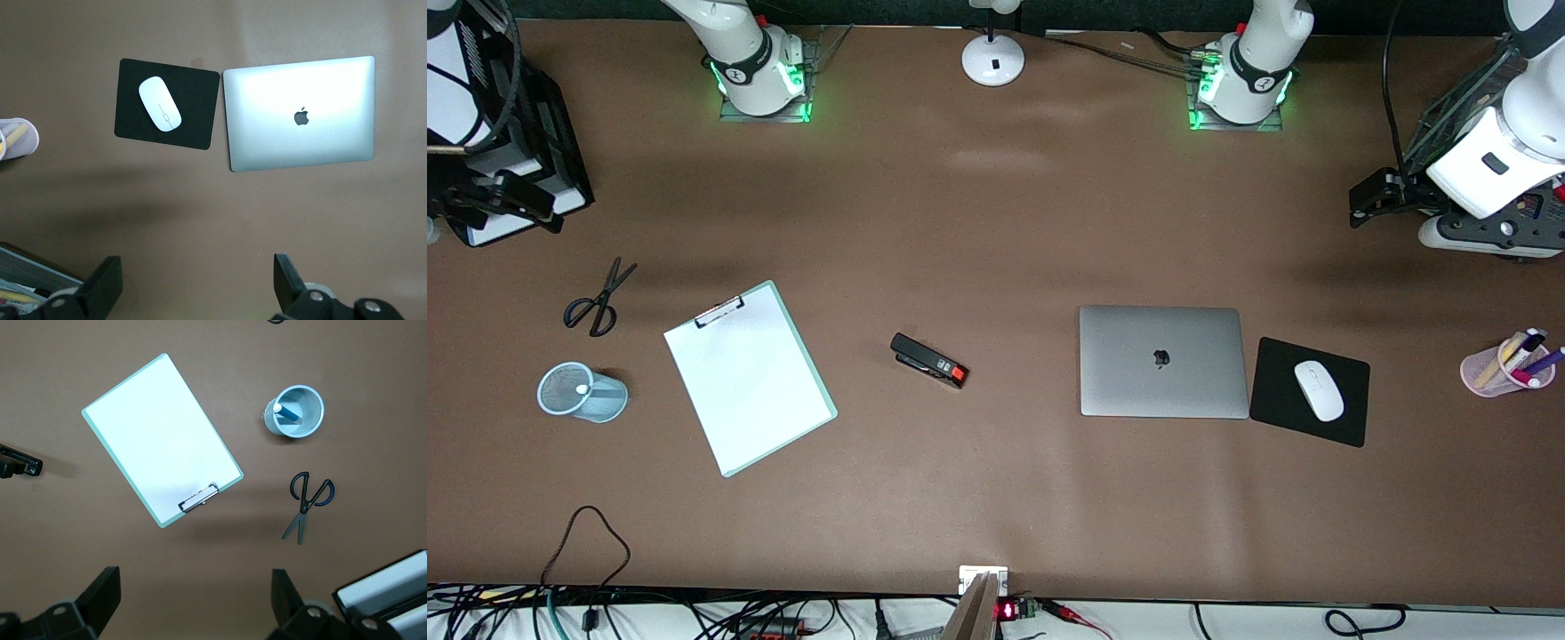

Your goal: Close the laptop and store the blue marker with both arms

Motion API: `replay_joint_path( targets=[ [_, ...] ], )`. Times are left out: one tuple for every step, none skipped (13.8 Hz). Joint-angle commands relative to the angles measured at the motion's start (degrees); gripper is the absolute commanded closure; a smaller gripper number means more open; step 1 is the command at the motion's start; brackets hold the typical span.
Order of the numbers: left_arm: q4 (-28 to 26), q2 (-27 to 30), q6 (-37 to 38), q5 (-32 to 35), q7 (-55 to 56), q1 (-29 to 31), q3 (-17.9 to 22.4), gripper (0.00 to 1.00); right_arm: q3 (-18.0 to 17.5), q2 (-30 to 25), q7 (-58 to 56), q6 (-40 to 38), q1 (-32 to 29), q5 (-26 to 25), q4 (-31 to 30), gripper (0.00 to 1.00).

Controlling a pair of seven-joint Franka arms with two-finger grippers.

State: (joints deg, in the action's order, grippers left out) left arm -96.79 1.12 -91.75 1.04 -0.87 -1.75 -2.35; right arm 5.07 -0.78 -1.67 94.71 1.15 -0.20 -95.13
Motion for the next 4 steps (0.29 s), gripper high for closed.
replay_joint_path(
  targets=[
    [1.9,-0.8,1.4,-0.2,-1.1,0.3,0.0,0.0,-0.2,0.4,-0.1,-1.1,-0.2,-0.6,1.1,0.0],
    [1.9,-0.8,1.4,-0.2,-1.1,0.3,0.0,0.0,-0.2,0.4,-0.1,-1.2,-0.1,-0.6,1.1,0.0],
    [1.9,-0.8,1.4,-0.2,-1.1,0.3,0.0,0.0,-0.3,0.3,-0.1,-1.3,-0.1,-0.5,1.1,0.0],
    [1.9,-0.8,1.4,-0.2,-1.1,0.3,0.0,0.0,-0.3,0.3,-0.1,-1.3,-0.1,-0.5,1.1,0.0]
  ],
)
